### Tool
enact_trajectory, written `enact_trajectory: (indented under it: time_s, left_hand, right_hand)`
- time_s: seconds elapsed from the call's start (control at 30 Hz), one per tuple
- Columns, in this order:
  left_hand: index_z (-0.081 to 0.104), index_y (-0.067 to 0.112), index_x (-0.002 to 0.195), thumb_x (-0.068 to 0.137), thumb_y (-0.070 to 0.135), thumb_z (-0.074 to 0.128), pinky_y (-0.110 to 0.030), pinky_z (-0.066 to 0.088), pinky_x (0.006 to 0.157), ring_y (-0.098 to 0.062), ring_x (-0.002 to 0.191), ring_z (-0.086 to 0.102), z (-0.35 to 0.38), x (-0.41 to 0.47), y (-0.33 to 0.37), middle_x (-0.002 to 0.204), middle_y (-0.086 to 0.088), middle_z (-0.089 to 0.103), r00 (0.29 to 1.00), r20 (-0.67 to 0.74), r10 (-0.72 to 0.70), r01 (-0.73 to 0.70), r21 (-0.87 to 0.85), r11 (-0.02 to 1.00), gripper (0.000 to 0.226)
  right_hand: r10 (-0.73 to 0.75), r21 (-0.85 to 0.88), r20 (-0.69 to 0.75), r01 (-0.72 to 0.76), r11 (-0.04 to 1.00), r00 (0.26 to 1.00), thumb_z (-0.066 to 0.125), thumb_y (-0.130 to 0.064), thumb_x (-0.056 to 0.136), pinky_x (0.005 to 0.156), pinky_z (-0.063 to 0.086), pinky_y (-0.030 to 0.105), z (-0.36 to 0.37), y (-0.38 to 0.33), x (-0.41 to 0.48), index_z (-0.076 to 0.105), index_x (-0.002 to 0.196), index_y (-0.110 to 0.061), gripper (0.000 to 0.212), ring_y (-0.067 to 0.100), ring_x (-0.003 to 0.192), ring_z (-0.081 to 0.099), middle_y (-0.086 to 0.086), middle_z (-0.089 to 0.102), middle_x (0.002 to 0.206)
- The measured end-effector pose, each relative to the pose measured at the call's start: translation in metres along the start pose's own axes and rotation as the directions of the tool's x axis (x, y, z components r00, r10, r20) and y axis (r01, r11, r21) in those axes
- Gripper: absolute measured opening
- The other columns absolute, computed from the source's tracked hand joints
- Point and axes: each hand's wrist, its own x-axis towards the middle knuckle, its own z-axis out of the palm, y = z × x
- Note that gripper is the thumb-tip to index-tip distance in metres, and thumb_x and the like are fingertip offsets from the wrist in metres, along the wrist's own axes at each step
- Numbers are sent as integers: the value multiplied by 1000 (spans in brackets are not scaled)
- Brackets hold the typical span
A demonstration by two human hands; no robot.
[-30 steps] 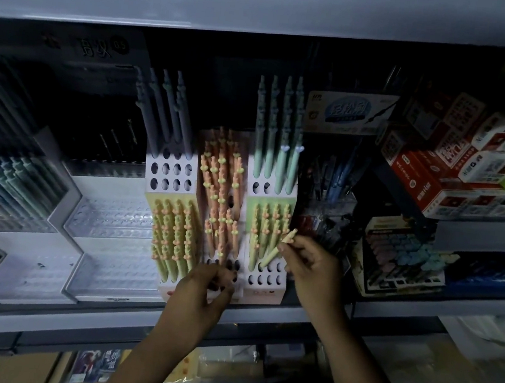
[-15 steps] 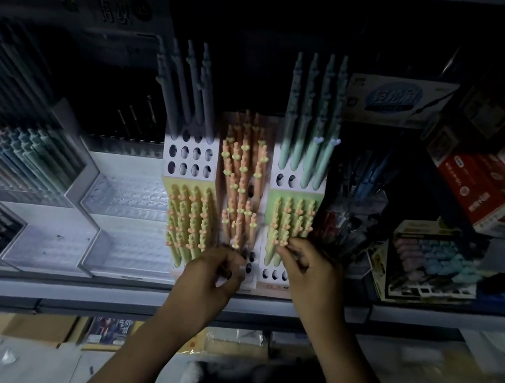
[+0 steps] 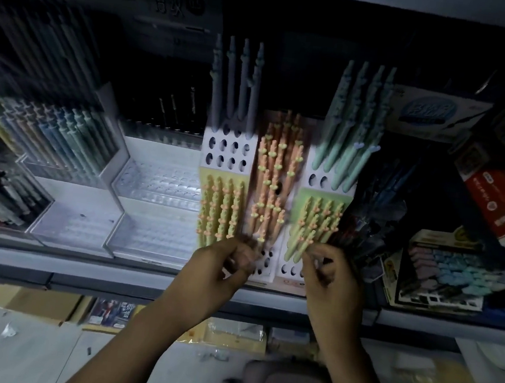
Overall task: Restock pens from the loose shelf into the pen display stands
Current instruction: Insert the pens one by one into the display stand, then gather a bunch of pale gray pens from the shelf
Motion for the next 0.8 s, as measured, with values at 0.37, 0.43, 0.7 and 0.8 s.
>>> enact_trajectory:
  time_s: [0.37,0.43,0.7,0.8]
  left_hand:
    - [62,38,101,94,29,68,-24,55,74,-2,88,65,-153,-168,-47,96,19,67,938,-342,-56,73,37,997,12]
    - [64,35,103,94,29,68,-27,55,74,-3,86,65,-194,-220,-56,96,17,67,900,-429,-71,94,33,995,11]
    - [64,30,108,93,30,68,-36,55,80,-6,89,64,-355,-454,-107,102,13,66,674,-724,-145,315,104,943,15]
    - [64,33,112,94,34,68,-30,55,79,-3,91,64,-410,-534,-123,104,16,66,554,-809,-195,413,64,908,19]
  right_hand:
    - [-427,82,446,439,895,787,73,-20,91,67,42,5,91,-179,-104,68,105,-20,15,-5,75,56,-23,55,89]
    - [-503,135,518,515,847,692,71,-24,91,71,52,21,123,-228,-136,65,106,-25,16,1,80,58,-19,61,100]
    - [-741,379,645,765,521,185,63,-36,97,74,51,33,244,-432,-289,60,119,-28,23,6,86,54,-18,54,107]
    - [-777,465,629,789,402,25,60,-38,97,76,53,40,284,-504,-350,59,118,-28,23,12,88,58,-13,57,110]
